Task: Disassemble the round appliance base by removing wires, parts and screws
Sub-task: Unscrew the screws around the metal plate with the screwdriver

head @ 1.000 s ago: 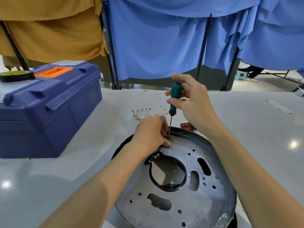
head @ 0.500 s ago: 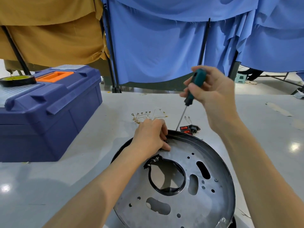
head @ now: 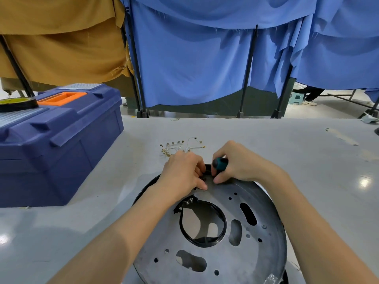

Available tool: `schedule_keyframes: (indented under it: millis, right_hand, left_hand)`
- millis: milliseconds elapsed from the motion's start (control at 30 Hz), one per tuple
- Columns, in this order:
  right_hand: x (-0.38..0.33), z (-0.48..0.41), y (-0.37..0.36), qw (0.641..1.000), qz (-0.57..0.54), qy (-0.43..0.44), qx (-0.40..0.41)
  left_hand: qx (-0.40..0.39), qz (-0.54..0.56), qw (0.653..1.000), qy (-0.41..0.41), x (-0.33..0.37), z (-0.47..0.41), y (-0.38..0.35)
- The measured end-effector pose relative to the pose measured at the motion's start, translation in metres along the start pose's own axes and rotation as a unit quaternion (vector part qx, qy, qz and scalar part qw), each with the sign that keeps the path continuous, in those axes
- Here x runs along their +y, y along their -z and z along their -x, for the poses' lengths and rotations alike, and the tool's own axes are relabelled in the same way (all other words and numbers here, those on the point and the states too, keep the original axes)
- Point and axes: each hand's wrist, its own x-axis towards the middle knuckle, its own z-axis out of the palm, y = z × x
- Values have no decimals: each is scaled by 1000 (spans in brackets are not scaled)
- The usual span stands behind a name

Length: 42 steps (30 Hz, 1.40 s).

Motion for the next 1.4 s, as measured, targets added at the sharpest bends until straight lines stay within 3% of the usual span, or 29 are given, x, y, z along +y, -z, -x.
schedule_keyframes:
  millis: [267, 600, 1100, 1400]
  right_hand:
    - [-5, -1, -2, 995, 88, -25, -39]
    - [-3, -5, -18, 991, 121, -54, -9]
    - [0, -7, -17, 992, 108, -61, -17]
    - [-3, -7, -16, 993, 99, -68, -15]
  left_hand:
    - [-9, -44, 999, -15, 0, -1, 0]
    - [6, -91, 995, -33, 2, 0, -3]
    - [10, -290, 949, -127, 13, 7, -10]
    - [13, -343, 928, -146, 18, 8, -15]
